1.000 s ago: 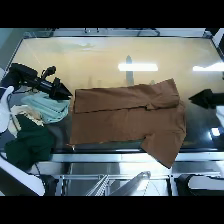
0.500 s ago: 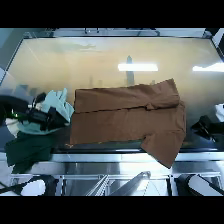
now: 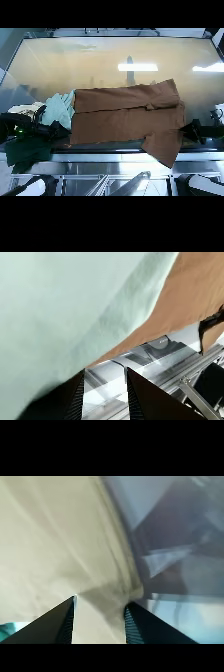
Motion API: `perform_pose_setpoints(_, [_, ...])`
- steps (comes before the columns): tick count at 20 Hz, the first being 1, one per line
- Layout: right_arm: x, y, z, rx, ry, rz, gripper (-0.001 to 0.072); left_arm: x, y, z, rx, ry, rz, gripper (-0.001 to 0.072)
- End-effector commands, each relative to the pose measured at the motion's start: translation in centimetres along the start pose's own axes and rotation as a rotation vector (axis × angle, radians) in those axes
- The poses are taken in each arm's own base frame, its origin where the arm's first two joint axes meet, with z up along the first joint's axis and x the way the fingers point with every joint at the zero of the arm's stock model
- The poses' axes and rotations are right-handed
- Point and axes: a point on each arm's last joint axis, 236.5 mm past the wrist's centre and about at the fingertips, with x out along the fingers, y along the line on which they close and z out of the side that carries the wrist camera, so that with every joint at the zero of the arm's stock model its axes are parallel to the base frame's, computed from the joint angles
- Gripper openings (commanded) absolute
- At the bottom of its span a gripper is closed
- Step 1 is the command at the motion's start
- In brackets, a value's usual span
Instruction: Fold the shirts.
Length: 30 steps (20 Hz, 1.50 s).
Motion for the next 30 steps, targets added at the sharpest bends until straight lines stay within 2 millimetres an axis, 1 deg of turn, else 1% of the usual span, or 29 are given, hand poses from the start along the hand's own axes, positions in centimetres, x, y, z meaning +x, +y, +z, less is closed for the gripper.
perform_pose_setpoints(1, [1.3,-0.9,1.1,-0.020,-0.039,0.011,0.0357,0.2,1.2,1.7,-0.005,-0.066,0.039,0.0282])
perform_pose_setpoints(3, [1.4,-1.0,1.3,-0.020,-0.053,0.009,0.0357,-0.1,1.7,4.1,-0.008,-0.110,0.055,0.0282])
perform_pose_setpoints(4, [1.4,-1.0,1.5,-0.019,-0.060,0.009,0.0356,-0.4,1.6,5.8,-0.007,-0.138,0.051,0.0283])
perform_pose_setpoints(6, [1.4,-1.0,1.5,-0.032,-0.061,0.007,0.0354,-1.3,1.4,9.7,-0.008,-0.222,0.048,0.0282])
perform_pose_setpoints(8, [1.4,-1.0,1.5,-0.033,-0.062,0.007,0.0354,-2.6,1.3,14.1,-0.012,-0.333,0.050,0.0281])
perform_pose_setpoints(9, [1.4,-1.0,1.6,-0.033,-0.062,0.006,0.0354,-3.5,1.0,16.5,-0.017,-0.401,0.046,0.0281])
perform_pose_setpoints(11, [1.4,-1.0,1.5,-0.033,-0.062,0.007,0.0354,-5.8,1.4,20.9,-0.002,-0.533,0.086,0.0279])
perform_pose_setpoints(13, [1.4,-1.0,1.5,-0.032,-0.062,0.007,0.0354,-8.5,1.6,24.6,0.012,-0.660,0.125,0.0279])
perform_pose_setpoints(15, [1.4,-1.0,1.6,-0.032,-0.062,0.006,0.0354,-11.2,0.8,26.8,0.040,-0.745,0.136,0.0280])
perform_pose_setpoints(16, [1.4,-1.1,1.6,-0.033,-0.064,0.005,0.0354,-11.9,0.0,27.0,0.056,-0.745,0.124,0.0280])
perform_pose_setpoints(17, [1.4,-1.1,1.7,-0.033,-0.067,0.003,0.0354,-11.8,-1.0,26.4,0.076,-0.700,0.096,0.0281])
perform_pose_setpoints(18, [1.4,-1.2,1.7,-0.033,-0.067,0.002,0.0354,-10.9,-2.1,25.0,0.098,-0.620,0.059,0.0281])
perform_pose_setpoints(19, [1.4,-1.2,1.6,-0.034,-0.066,0.000,0.0354,-9.5,-3.3,22.9,0.124,-0.514,0.017,0.0281])
perform_pose_setpoints(20, [1.4,-1.2,1.6,-0.035,-0.063,0.001,0.0354,-8.0,-4.3,20.2,0.145,-0.390,-0.020,0.0281])
perform_pose_setpoints(22, [1.4,-1.2,1.6,-0.048,-0.063,0.002,0.0354,-5.5,-5.5,15.1,0.140,-0.194,-0.077,0.0281])
perform_pose_setpoints(24, [1.4,-1.2,1.3,-0.058,-0.051,-0.001,0.0353,-3.7,-5.1,11.2,0.080,-0.120,-0.085,0.0281])
perform_pose_setpoints(25, [1.4,-1.2,1.3,-0.056,-0.050,0.001,0.0353,-3.1,-3.9,9.6,0.047,-0.107,-0.050,0.0281])
perform_pose_setpoints(26, [1.4,-1.2,1.3,-0.056,-0.050,0.001,0.0354,-2.6,-2.3,8.2,0.021,-0.103,0.006,0.0281])
perform_pose_setpoints(28, [1.4,-1.1,1.2,-0.056,-0.047,0.004,0.0354,-2.1,-0.2,6.1,-0.005,-0.111,0.084,0.0289])
perform_pose_setpoints(30, [1.4,-1.0,1.2,-0.054,-0.049,0.009,0.0354,-1.3,0.5,3.8,-0.029,-0.091,0.092,0.0290])
